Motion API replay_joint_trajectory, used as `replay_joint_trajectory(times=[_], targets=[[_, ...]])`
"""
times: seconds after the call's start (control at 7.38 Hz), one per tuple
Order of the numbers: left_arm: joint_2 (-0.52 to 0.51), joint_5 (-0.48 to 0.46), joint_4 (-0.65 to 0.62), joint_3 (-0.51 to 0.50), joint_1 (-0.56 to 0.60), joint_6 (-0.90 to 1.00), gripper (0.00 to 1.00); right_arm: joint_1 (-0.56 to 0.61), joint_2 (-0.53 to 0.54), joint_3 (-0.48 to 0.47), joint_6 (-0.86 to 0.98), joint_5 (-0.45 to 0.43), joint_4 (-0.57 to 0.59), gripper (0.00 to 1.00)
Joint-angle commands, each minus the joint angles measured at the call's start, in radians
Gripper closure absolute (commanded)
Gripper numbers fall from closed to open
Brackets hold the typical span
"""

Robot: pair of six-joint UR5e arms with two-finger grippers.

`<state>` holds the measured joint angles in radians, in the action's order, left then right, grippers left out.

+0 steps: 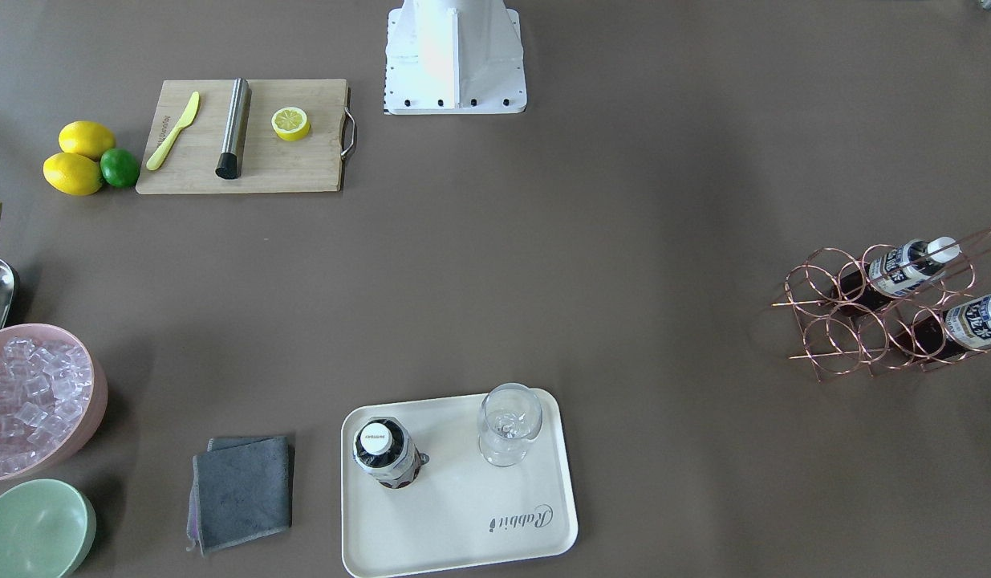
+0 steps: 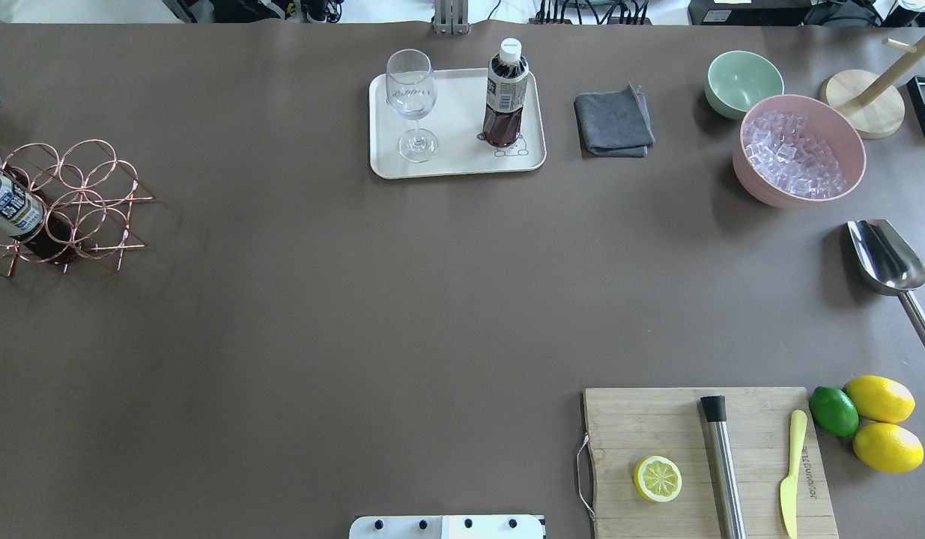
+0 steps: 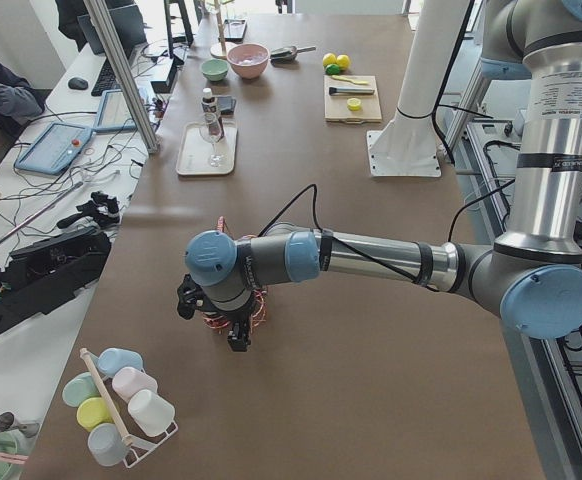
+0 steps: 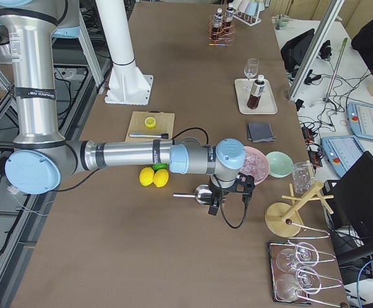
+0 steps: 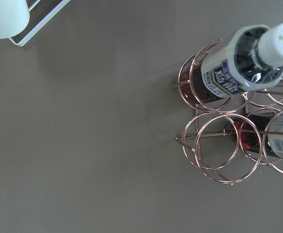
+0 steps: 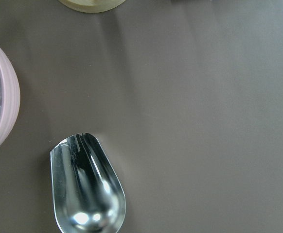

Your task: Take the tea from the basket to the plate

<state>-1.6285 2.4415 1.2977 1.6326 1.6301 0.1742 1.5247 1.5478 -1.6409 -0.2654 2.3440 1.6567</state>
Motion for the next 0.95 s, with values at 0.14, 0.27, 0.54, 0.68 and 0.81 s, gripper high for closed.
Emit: replay_joint_trajectory(times=[0.14, 0.27, 0.54, 0.68, 0.81], targets=[[-0.001, -0.053, 0.075, -0.032, -0.019, -0.013, 0.04, 0.000, 0.003, -0.008, -0.002, -0.002, 0.000, 0.00], [-0.001, -0.053, 0.160, -0.068, -0.021, -0.015, 0.04, 0.000, 0.003, -0.010, -0.002, -0.002, 0.000, 0.00], [-0.001, -0.053, 0.183, -0.079, -0.021, -0.066, 0.03, 0.000, 0.006, -0.010, -0.002, 0.000, 0.000, 0.00], [-0.001, -0.053, 0.186, -0.079, -0.039, -0.108, 0.03, 0.000, 0.008, -0.010, -0.002, -0.002, 0.000, 0.00], [-0.002, -0.053, 0.187, -0.092, -0.041, -0.108, 0.03, 0.000, 0.008, -0.008, -0.002, -0.002, 0.000, 0.00]])
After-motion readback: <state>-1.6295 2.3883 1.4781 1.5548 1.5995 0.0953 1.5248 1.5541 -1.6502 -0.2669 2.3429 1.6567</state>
